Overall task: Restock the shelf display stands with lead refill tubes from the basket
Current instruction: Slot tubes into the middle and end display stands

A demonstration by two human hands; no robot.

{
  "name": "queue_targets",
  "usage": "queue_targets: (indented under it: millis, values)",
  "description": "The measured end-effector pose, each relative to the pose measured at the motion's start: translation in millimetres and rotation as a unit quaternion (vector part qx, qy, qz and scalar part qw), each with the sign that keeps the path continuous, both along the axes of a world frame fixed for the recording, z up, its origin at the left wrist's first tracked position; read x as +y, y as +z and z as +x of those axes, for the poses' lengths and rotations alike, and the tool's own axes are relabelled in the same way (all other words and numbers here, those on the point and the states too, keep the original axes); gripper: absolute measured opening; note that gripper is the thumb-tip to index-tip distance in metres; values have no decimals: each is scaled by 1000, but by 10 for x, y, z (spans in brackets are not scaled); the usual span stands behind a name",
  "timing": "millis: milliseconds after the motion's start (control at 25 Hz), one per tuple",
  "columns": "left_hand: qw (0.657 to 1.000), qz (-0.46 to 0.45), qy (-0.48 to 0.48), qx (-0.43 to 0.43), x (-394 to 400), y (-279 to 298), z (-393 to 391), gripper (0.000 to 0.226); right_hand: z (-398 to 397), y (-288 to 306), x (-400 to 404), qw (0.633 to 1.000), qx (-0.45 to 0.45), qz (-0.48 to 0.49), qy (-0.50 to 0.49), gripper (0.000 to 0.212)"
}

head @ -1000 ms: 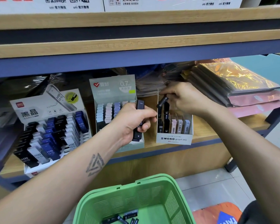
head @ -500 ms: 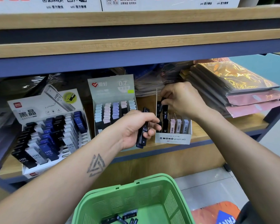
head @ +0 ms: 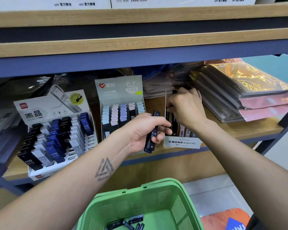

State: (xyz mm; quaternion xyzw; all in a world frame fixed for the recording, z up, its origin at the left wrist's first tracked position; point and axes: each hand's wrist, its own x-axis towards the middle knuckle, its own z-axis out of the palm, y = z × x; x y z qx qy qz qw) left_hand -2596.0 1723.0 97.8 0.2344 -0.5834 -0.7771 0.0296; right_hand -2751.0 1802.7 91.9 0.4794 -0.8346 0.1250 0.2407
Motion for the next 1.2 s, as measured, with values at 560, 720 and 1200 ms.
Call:
queue_targets:
  millis: [560, 720, 1200]
  values:
    - [991, 127, -41, 31, 31, 16, 131, 31, 164, 233, 304, 834, -523, -25, 173, 17]
    - [992, 114, -35, 35, 39, 45, 167, 31, 173, 239, 314, 797, -573, -67, 180, 18]
    - [981, 28, 173, 85, -419, 244, 539, 22, 929, 176, -79, 696, -667, -120, 236, 17]
